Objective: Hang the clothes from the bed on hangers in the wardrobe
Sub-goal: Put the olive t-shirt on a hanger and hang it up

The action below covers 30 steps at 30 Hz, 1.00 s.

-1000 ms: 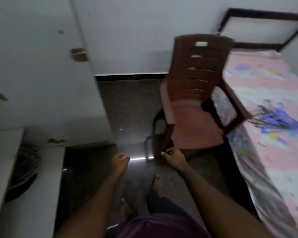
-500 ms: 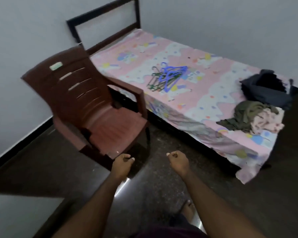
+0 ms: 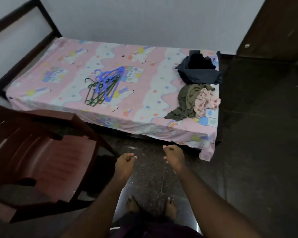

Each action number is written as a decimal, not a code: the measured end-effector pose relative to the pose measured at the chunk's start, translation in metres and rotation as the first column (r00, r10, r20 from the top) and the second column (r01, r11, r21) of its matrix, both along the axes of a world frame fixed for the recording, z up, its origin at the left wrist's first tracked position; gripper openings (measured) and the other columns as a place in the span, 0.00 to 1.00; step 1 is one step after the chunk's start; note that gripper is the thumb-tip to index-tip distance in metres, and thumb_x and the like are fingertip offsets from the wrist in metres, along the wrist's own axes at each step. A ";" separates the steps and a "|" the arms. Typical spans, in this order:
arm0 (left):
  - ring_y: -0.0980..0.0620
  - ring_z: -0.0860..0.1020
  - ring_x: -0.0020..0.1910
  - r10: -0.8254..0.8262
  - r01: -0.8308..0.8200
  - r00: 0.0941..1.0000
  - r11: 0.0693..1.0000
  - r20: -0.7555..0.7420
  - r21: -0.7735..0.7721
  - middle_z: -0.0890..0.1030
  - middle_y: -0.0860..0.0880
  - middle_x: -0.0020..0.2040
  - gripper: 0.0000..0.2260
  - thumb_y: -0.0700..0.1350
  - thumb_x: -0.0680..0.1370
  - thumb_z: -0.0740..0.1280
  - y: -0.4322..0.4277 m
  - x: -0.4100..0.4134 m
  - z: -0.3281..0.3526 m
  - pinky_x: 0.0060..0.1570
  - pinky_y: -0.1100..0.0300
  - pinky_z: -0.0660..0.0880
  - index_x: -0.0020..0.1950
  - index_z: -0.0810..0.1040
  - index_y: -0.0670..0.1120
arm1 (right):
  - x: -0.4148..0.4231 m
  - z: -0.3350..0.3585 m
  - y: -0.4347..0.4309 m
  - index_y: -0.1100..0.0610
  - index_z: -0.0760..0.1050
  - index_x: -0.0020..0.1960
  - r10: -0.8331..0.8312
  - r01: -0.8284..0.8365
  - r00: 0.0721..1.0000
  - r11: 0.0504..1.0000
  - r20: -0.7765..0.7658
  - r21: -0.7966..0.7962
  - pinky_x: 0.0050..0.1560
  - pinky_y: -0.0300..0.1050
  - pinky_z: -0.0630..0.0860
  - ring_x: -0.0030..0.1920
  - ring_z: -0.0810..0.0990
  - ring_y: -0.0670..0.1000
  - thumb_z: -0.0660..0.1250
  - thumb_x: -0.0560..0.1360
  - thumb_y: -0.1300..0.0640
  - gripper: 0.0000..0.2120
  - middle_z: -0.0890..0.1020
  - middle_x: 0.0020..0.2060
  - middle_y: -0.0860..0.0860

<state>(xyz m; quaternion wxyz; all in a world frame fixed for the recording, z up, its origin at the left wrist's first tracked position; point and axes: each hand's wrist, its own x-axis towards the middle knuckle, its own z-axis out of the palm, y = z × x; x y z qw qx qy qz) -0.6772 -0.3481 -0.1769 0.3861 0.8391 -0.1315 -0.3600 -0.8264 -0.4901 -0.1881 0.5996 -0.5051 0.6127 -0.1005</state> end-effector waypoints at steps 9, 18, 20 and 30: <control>0.53 0.80 0.37 -0.045 0.037 0.979 0.998 -0.199 -0.044 0.81 0.46 0.40 0.07 0.42 0.79 0.68 -0.102 0.043 -0.024 0.34 0.60 0.74 0.54 0.78 0.41 | 0.038 0.011 -0.057 0.57 0.74 0.54 0.077 -0.079 0.996 0.997 -0.050 -0.028 0.32 0.40 0.73 0.46 0.83 0.56 0.67 0.78 0.50 0.11 0.80 0.45 0.53; 0.45 0.79 0.55 -0.176 0.102 0.906 0.973 -0.385 -0.206 0.77 0.44 0.61 0.22 0.56 0.78 0.66 -0.202 0.168 0.008 0.54 0.48 0.78 0.66 0.70 0.45 | 0.129 0.025 -0.139 0.58 0.77 0.54 -0.050 0.039 0.994 0.992 -0.097 -0.120 0.39 0.44 0.75 0.39 0.82 0.54 0.68 0.76 0.47 0.15 0.81 0.42 0.54; 0.44 0.78 0.58 -0.148 0.038 0.865 0.972 -0.479 -0.231 0.76 0.43 0.62 0.24 0.59 0.79 0.63 -0.217 0.192 0.009 0.58 0.46 0.76 0.67 0.70 0.44 | 0.149 0.029 -0.150 0.60 0.76 0.54 -0.054 0.045 0.996 0.991 -0.075 -0.123 0.40 0.44 0.75 0.40 0.82 0.55 0.68 0.77 0.50 0.14 0.80 0.42 0.54; 0.44 0.78 0.58 -0.278 0.205 0.801 0.959 -0.531 -0.193 0.77 0.42 0.61 0.23 0.61 0.78 0.63 -0.316 0.216 0.016 0.59 0.48 0.76 0.63 0.71 0.45 | 0.162 0.013 -0.232 0.59 0.74 0.45 -0.183 0.181 0.982 0.983 -0.054 -0.036 0.32 0.44 0.70 0.32 0.75 0.51 0.66 0.80 0.56 0.08 0.77 0.38 0.56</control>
